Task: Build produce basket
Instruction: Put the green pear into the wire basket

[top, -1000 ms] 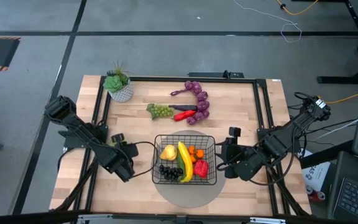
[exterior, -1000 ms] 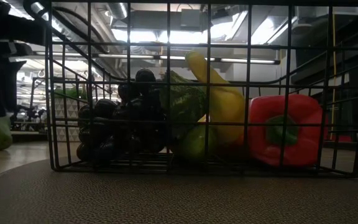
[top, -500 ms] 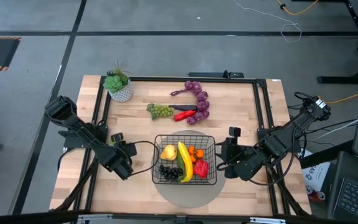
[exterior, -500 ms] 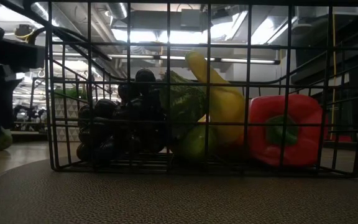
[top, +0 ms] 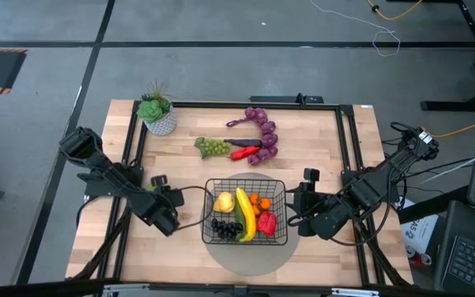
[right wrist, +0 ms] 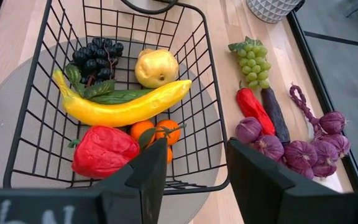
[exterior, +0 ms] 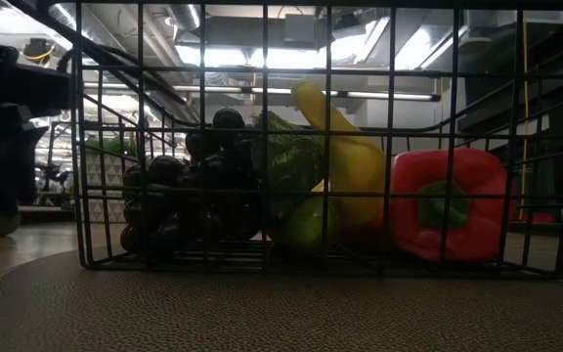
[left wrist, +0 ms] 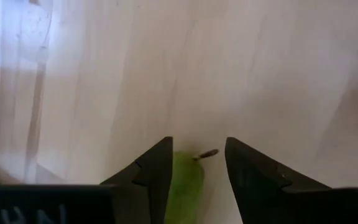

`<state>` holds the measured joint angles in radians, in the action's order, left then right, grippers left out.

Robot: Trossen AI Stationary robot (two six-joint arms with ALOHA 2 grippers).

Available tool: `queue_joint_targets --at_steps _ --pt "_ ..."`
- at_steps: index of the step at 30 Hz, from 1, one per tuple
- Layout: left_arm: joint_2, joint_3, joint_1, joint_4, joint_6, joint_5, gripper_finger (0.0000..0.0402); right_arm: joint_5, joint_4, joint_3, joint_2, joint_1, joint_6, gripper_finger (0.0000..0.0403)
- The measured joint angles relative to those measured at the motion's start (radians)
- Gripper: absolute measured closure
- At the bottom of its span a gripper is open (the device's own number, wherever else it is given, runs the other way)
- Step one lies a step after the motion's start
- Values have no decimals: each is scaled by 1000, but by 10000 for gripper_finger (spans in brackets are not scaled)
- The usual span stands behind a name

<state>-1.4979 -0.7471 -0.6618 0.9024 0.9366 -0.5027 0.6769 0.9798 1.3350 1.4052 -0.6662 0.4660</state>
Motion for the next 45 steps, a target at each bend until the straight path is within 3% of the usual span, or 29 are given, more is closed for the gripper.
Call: queue_joint_targets --at_steps 17,45 --pt "0 0 35 -52 -59 105 260 0 0 0 0 0 0 238" --pt "0 62 35 -100 -57 78 272 0 0 0 0 0 3 237"
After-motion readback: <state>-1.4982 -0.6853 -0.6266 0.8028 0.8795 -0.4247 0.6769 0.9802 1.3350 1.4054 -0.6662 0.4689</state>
